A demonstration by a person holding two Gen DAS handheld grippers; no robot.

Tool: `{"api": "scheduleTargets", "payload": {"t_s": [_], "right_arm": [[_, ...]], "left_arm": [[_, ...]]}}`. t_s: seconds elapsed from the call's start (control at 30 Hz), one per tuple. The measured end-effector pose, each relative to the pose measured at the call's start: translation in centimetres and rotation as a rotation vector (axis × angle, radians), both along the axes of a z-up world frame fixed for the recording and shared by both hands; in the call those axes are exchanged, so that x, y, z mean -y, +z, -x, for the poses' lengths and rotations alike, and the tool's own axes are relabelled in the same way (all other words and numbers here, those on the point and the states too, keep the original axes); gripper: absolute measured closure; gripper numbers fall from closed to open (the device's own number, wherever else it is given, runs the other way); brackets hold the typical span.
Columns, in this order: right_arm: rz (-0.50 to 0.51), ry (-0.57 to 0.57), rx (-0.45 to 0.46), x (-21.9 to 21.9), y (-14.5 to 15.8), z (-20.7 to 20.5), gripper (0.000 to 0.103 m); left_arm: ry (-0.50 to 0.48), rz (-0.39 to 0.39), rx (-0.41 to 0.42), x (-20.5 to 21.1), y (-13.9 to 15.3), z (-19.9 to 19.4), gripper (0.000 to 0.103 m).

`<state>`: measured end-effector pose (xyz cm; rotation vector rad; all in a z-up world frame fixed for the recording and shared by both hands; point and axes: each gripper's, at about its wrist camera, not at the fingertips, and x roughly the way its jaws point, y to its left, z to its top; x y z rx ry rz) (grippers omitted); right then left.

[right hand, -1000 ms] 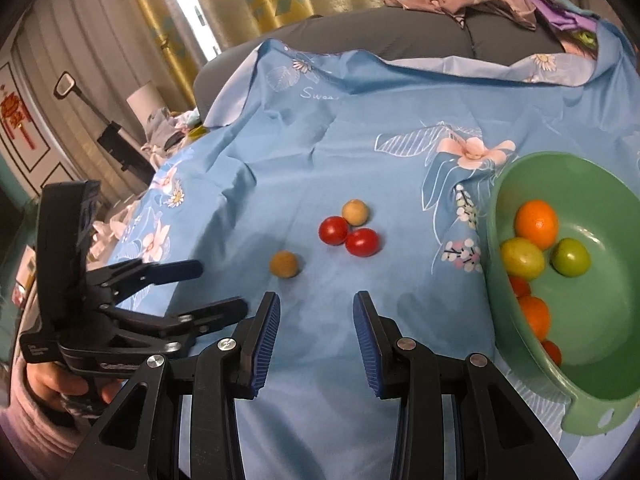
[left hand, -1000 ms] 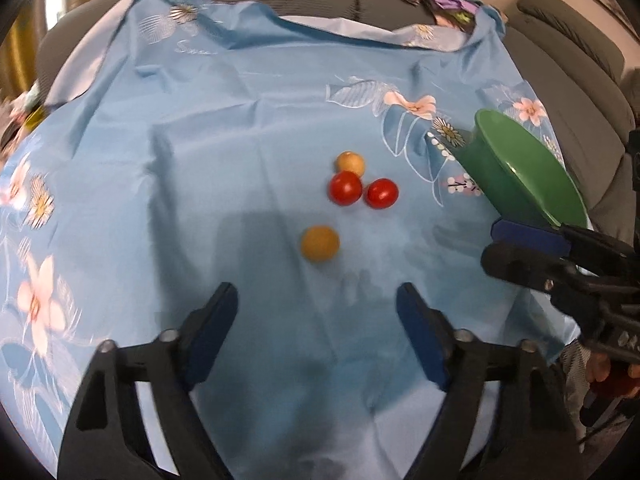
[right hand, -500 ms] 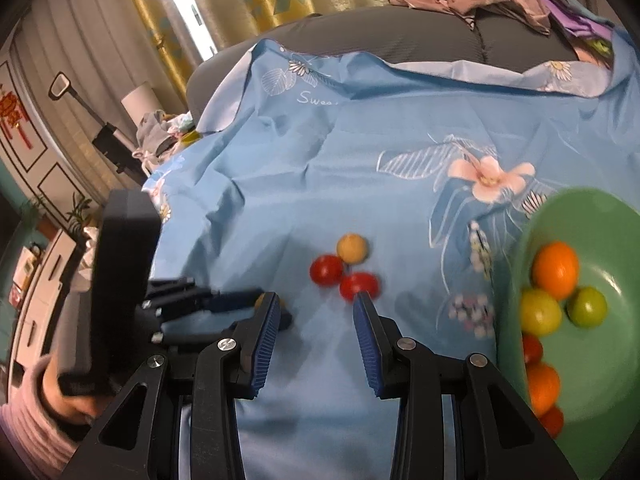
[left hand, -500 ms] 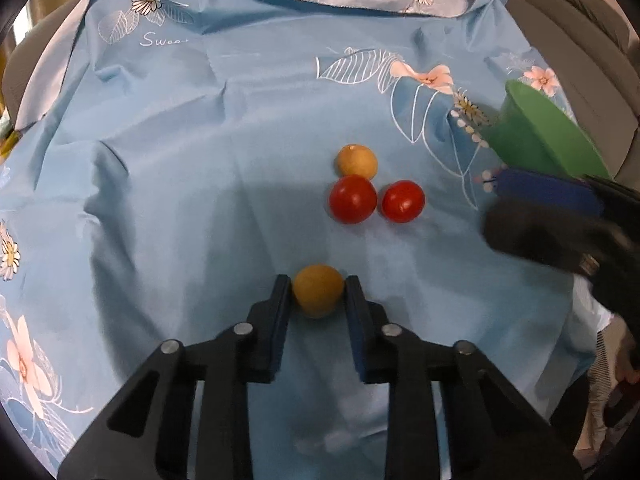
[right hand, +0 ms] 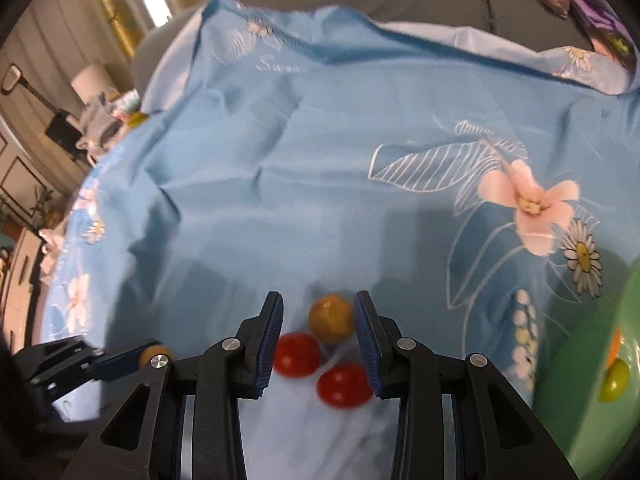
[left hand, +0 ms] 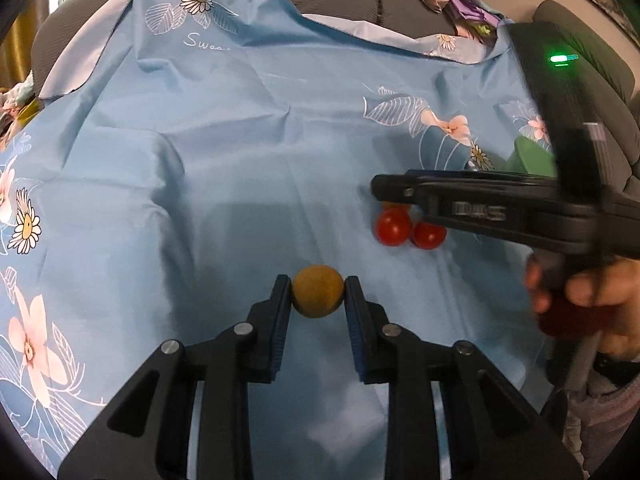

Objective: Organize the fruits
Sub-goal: 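Close the right gripper on the small orange, then carry the small orange over the green bowl and release it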

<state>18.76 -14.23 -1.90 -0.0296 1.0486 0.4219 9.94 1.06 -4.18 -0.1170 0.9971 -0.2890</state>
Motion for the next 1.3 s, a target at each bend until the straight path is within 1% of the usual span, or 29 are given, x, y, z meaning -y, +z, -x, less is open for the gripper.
{"api": "scheduleTargets", "payload": {"t_s": [0.1, 0.17, 0.2, 0.23, 0.33, 0.57, 0.83, 1.0, 1.3], "right_arm": [[0.039, -0.006, -0.026, -0.5, -1.0, -0.7, 0.065], [0.054, 0.002, -0.015, -0.7, -0.9, -0.6, 0.068], [0.051, 0.003, -0.015, -0.7, -0.9, -0.6, 0.073], [0.048, 0.004, -0.013, -0.6, -0.9, -0.5, 0.075], [0.036, 0.018, 0.016, -0.5, -0.2, 0.0, 0.075], [-0.028, 0.038, 0.128, 1.0, 3.6, 3.2, 0.075], [-0.081, 0.02, 0.243, 4.3, 7.4, 7.2, 0.075], [-0.106, 0.009, 0.268, 6.1, 8.1, 9.7, 0.075], [-0.17, 0.005, 0.286, 8.2, 8.7, 13.7, 0.075]], "left_arm": [[0.0, 0.004, 0.002, -0.2, 0.0, 0.0, 0.077], [0.002, 0.006, 0.005, -0.2, 0.2, 0.0, 0.077], [0.001, 0.006, 0.006, -0.3, 0.2, 0.0, 0.077], [0.003, 0.006, 0.007, -0.3, 0.3, 0.1, 0.077], [0.003, 0.003, 0.017, -0.1, 0.6, 0.4, 0.077], [-0.014, -0.004, 0.053, 1.0, 2.6, 1.1, 0.077], [-0.057, -0.005, 0.095, 3.8, 4.8, 2.3, 0.077], [-0.079, -0.001, 0.117, 5.3, 5.9, 3.7, 0.077], [-0.108, -0.006, 0.142, 7.4, 7.5, 6.1, 0.076]]}}
